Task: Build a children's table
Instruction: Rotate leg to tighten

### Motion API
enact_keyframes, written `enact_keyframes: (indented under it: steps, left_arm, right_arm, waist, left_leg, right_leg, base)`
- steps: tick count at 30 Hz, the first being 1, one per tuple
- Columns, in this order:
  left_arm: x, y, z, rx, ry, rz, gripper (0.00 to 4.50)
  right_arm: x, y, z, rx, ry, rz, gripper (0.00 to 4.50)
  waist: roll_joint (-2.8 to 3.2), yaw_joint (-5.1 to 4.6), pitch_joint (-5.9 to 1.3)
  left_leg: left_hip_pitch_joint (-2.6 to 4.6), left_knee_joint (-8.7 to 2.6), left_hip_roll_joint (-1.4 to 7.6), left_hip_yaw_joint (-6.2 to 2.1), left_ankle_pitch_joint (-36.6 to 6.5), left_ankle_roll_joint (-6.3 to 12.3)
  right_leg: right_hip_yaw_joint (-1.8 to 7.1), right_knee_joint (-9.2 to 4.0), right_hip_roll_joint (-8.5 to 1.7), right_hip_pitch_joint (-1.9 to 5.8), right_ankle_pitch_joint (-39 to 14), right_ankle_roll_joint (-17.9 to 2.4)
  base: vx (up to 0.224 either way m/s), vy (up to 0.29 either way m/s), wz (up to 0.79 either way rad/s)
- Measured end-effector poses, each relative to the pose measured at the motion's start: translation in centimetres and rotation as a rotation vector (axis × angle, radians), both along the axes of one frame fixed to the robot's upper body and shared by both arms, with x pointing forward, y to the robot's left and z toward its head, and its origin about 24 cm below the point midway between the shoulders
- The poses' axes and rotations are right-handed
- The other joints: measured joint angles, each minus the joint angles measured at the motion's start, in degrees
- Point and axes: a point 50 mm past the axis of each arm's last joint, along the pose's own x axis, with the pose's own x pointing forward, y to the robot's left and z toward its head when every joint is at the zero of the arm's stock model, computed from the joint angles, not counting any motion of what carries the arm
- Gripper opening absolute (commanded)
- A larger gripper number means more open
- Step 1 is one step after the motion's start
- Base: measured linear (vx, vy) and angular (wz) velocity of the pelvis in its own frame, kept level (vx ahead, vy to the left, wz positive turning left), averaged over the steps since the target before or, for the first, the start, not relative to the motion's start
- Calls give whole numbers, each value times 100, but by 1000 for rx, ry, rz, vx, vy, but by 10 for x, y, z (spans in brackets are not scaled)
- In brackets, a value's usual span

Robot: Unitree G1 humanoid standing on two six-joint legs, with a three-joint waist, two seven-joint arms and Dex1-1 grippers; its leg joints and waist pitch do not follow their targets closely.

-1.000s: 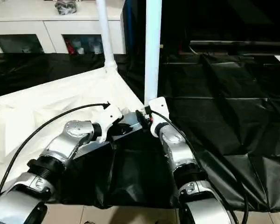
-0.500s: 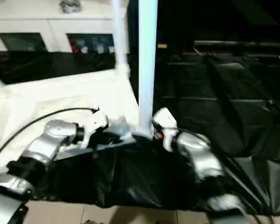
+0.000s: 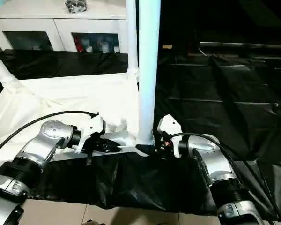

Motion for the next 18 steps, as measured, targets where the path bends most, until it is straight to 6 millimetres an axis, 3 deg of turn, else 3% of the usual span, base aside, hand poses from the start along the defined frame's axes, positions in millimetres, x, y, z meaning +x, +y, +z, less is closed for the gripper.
enact_keyframes:
  steps: [3, 6, 12, 18]
  left_arm:
    - [1, 0, -1, 0, -5, 17, 0]
    - [6, -3, -2, 6, -43, 114, 0]
    - [16, -26, -6, -13, -106, 354, 0]
    - [23, -40, -5, -3, -151, 475, 0]
  right_arm:
    - [0, 1, -2, 5, -5, -25, 273]
    - [8, 8, -7, 20, -26, -170, 272]
    - [36, 28, -14, 39, -53, -541, 272]
    - [54, 50, -12, 34, -72, -757, 272]
  waist:
    - [-25, -2, -3]
    - [-61, -29, -12]
    - [-125, -192, -4]
    - [-118, -232, -3]
  left_leg:
    - [3, -2, 0, 0, 0, 0]
    - [14, -3, -1, 0, 0, -1]
    - [26, 21, -7, -2, 0, -1]
    - [20, 19, -10, -4, 0, -1]
  right_leg:
    - [0, 2, 0, 0, 0, 1]
    - [0, 3, 0, 2, -13, 23]
    - [0, -7, -10, 4, -19, 32]
    - [-2, -11, -12, -8, -19, 32]
  base:
    - [0, 0, 0]
    - [0, 0, 0]
    - [0, 0, 0]
    - [0, 0, 0]
